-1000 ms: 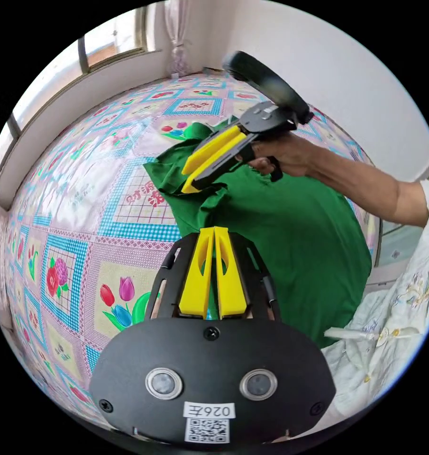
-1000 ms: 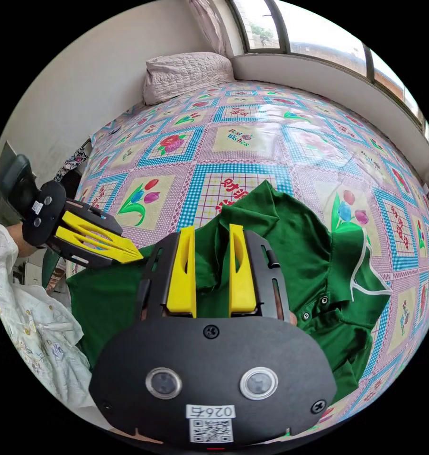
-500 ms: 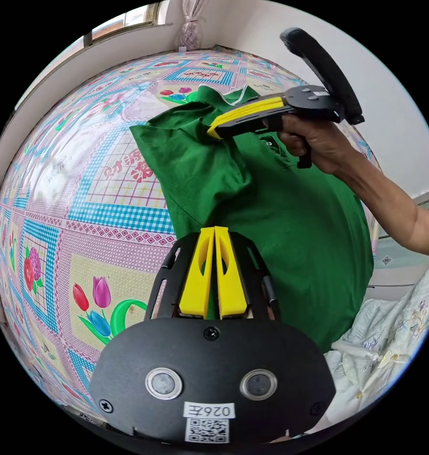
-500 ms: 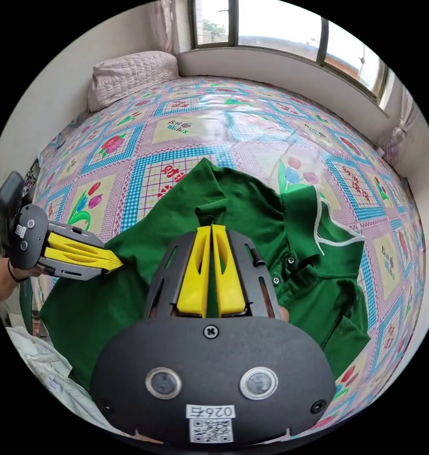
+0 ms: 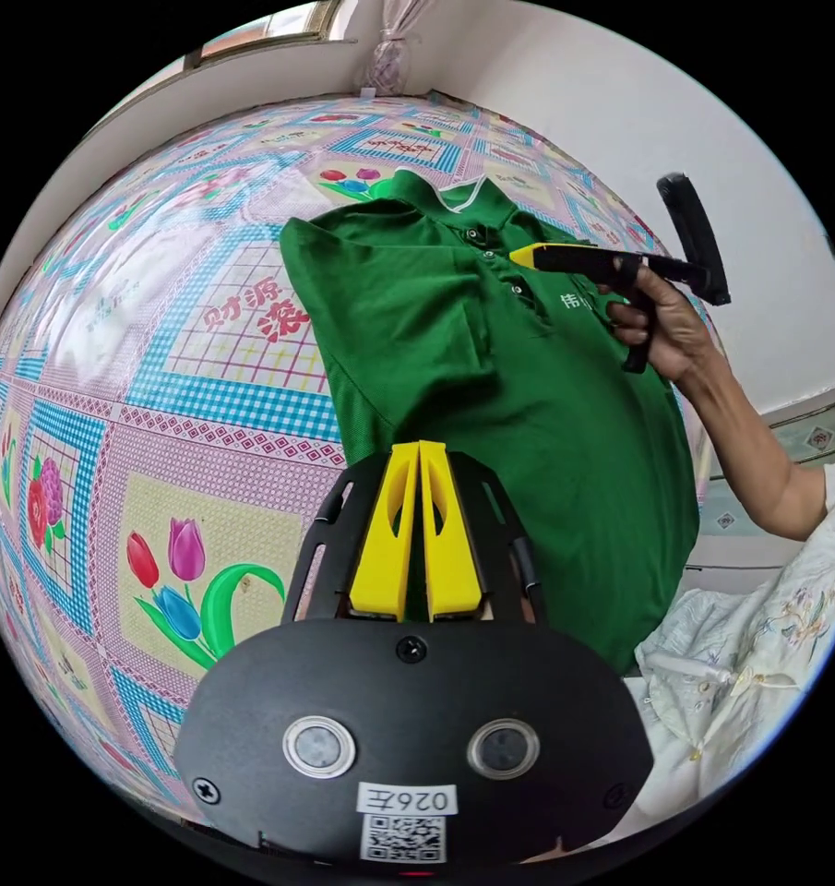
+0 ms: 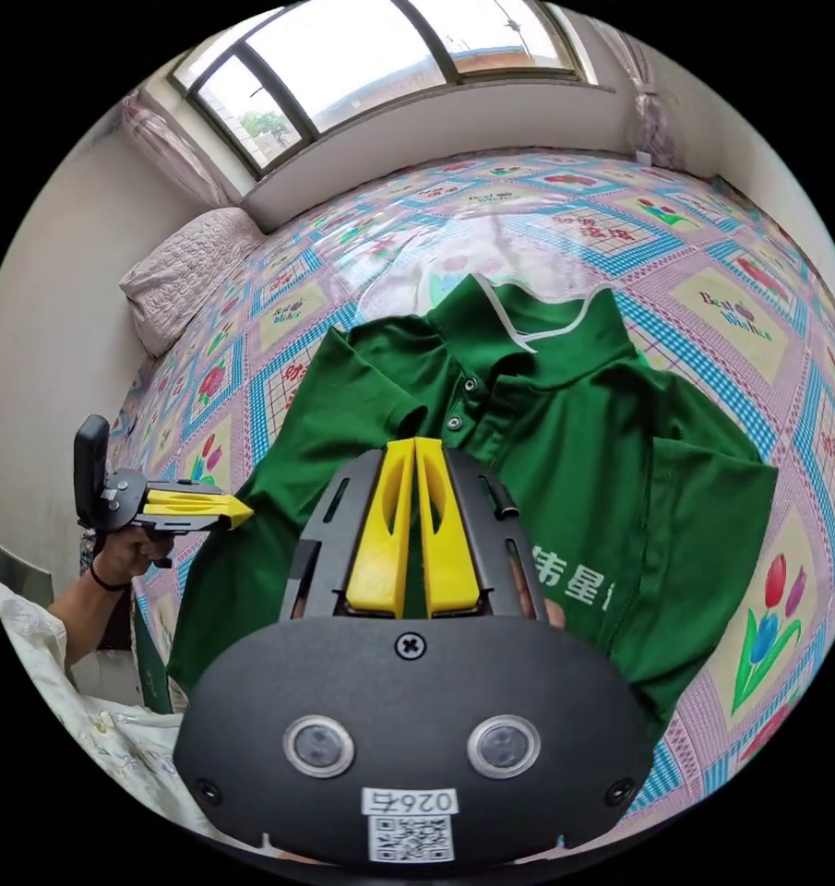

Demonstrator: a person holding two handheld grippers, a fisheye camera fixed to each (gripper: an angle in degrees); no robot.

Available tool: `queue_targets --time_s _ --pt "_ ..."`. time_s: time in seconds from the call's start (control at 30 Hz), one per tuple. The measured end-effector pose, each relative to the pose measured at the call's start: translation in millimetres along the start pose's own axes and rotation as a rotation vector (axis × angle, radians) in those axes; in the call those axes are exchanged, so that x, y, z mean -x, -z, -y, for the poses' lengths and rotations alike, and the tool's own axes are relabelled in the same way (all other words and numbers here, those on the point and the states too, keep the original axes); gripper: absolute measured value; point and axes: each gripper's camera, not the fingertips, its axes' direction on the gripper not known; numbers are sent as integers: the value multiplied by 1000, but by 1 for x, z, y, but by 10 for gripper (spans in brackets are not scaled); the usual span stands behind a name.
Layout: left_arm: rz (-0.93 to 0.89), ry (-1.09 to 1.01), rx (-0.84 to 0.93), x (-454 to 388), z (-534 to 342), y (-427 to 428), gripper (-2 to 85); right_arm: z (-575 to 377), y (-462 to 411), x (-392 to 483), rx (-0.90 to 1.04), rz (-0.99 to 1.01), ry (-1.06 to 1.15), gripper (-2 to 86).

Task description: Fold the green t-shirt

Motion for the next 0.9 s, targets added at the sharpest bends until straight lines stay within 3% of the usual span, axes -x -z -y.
queue_targets --time_s 0.2,0.47,0.73,0.9 --pt "-8 78 -67 -9 -59 38 -9 -113 78 -41 -113 94 -104 27" --pt "66 264 -36 -45 -211 59 3 -317 168 -50 -49 -87 -260 25" --pt "59 392 118 -68 -277 50 141 -432 176 -30 61 -187 -338 62" --pt "77 327 181 -95 -290 44 155 -466 157 -13 119 -221 -324 75"
